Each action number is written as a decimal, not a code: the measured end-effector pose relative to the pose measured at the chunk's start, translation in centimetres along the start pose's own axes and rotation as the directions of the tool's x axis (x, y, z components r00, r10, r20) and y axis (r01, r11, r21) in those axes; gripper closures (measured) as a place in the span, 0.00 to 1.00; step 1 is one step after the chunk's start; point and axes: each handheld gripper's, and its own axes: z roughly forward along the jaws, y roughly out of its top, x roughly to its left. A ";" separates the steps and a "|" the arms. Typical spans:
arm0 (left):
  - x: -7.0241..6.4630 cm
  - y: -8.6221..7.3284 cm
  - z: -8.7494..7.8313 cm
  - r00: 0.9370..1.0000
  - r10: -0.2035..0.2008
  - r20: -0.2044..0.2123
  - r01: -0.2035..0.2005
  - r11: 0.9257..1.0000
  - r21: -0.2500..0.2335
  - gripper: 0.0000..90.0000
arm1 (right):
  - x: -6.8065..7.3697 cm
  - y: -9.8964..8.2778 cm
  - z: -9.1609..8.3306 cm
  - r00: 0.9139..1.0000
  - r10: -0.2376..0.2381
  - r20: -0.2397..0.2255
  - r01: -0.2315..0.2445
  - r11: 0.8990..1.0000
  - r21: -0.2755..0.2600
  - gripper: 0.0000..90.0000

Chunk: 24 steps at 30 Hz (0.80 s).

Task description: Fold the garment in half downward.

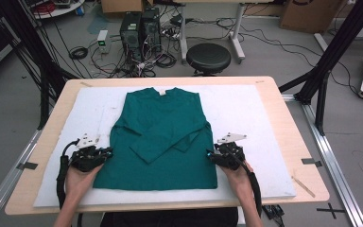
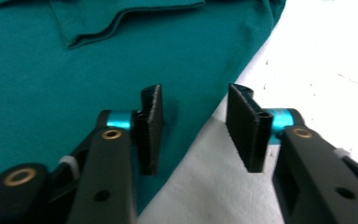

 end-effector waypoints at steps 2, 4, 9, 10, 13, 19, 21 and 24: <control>0.1 0.0 0.0 1.000 -0.004 0.006 0.004 1.000 -0.002 0.95 | -0.1 0.0 0.0 1.000 0.007 -0.012 -0.007 1.000 -0.007 0.81; 0.1 0.0 0.0 1.000 -0.007 0.010 0.007 1.000 -0.001 0.96 | -0.2 0.0 0.0 0.999 0.013 -0.030 -0.013 1.000 -0.004 0.90; -0.2 0.0 -0.2 1.000 0.012 0.003 -0.012 1.000 0.003 0.97 | -0.4 0.1 0.0 0.998 0.007 -0.063 -0.007 1.000 -0.002 0.99; -0.3 -0.1 -0.3 1.000 0.016 0.008 -0.016 1.000 0.002 0.97 | -0.5 0.0 -0.1 0.998 0.011 -0.065 -0.011 1.000 0.000 0.99; -0.5 -0.4 -0.8 0.999 0.010 0.033 -0.010 1.000 -0.006 0.97 | -0.8 -0.4 -0.7 0.996 0.009 -0.083 -0.010 1.000 -0.002 0.99; -2.3 -1.6 -2.0 0.997 0.042 0.070 -0.041 0.999 -0.015 0.97 | -0.9 -1.8 -2.6 0.993 -0.033 -0.111 0.032 0.999 -0.006 0.99; -3.0 -1.9 -2.5 0.995 0.061 0.077 -0.060 0.998 -0.017 0.97 | -0.6 -2.3 -3.2 0.993 -0.052 -0.104 0.051 0.999 -0.007 0.99; -3.9 -2.4 -3.4 0.992 0.082 0.097 -0.081 0.997 -0.017 0.97 | -0.1 -3.2 -4.2 0.991 -0.070 -0.115 0.069 0.998 -0.013 0.99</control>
